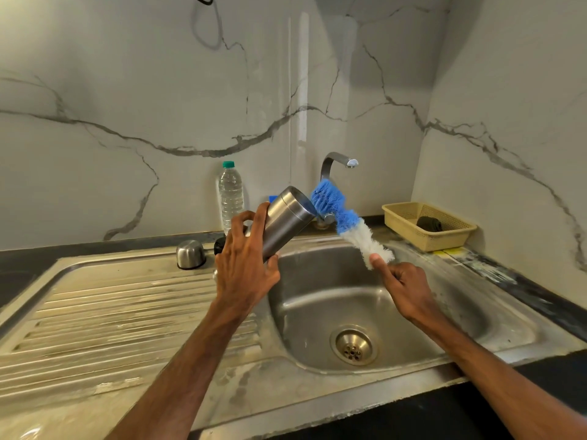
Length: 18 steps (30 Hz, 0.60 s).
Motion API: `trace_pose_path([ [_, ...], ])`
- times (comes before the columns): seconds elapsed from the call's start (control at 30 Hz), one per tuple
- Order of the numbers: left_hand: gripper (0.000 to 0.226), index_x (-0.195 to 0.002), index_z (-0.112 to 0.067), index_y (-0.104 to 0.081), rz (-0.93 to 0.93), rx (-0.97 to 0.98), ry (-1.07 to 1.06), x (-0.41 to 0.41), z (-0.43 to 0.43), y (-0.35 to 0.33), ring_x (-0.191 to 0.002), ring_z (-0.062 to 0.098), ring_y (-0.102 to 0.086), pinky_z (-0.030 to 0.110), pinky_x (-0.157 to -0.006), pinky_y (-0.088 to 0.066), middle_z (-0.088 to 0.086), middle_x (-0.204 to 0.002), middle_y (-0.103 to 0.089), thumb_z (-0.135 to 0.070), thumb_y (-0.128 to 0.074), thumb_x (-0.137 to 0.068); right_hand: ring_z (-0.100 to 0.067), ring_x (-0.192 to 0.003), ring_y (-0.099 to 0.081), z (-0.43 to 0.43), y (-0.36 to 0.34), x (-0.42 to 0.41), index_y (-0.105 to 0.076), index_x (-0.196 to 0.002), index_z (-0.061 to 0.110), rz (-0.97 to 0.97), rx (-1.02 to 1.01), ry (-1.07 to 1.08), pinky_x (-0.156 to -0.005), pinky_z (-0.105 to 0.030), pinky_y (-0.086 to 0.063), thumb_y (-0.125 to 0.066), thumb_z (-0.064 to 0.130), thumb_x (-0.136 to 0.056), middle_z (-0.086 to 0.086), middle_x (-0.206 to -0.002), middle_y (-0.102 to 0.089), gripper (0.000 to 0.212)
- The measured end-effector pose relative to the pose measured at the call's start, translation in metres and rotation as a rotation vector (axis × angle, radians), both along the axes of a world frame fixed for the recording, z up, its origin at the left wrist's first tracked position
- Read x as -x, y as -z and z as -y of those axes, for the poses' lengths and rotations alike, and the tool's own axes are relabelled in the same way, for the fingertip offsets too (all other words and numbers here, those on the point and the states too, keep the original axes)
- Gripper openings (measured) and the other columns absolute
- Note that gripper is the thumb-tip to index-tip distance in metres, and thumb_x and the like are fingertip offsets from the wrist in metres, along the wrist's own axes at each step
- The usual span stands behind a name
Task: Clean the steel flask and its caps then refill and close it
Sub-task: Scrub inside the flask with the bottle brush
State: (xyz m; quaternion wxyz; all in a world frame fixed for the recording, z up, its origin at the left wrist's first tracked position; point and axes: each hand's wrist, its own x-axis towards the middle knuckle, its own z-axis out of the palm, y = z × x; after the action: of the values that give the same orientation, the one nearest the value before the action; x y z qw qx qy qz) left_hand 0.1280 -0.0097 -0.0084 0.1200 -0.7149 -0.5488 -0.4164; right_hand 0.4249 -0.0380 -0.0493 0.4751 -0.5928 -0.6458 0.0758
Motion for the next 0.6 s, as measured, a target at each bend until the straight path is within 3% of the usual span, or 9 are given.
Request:
trace_pose_path([
  [0.23,0.107,-0.156,-0.026,-0.029,0.044,-0.049,0.027,0.003,0.003,0.001,-0.114,0.033,-0.061,0.05,-0.087,-0.059,0.008,-0.143,-0.037,-0.016,-0.088,-0.067,-0.005,-0.039,-0.033,0.003,-0.002,0.002,-0.041,-0.049,0.017,-0.035,0.068,-0.019,-0.051,-0.028,-0.034,-0.047,0.057,-0.098,0.009,-0.04,-0.038,0.063],
  [0.47,0.103,-0.155,-0.029,-0.029,0.083,-0.075,0.023,0.007,0.004,0.001,-0.12,0.03,-0.057,0.045,-0.088,-0.059,0.006,-0.146,-0.037,-0.013,-0.082,-0.068,-0.012,-0.046,-0.046,0.002,-0.009,0.025,-0.068,-0.069,0.007,-0.225,0.17,-0.068,-0.05,-0.029,-0.039,-0.039,0.065,-0.097,0.0,-0.051,-0.054,0.07],
  [0.6,0.104,-0.155,-0.028,-0.03,0.117,-0.085,0.047,0.009,0.004,0.0,-0.121,0.029,-0.056,0.044,-0.094,-0.056,0.007,-0.146,-0.037,-0.009,-0.082,-0.068,-0.012,-0.05,-0.044,-0.006,-0.015,0.055,-0.071,-0.081,0.008,-0.343,0.17,-0.12,-0.048,-0.025,-0.035,-0.043,0.05,-0.102,0.0,-0.056,-0.052,0.054],
])
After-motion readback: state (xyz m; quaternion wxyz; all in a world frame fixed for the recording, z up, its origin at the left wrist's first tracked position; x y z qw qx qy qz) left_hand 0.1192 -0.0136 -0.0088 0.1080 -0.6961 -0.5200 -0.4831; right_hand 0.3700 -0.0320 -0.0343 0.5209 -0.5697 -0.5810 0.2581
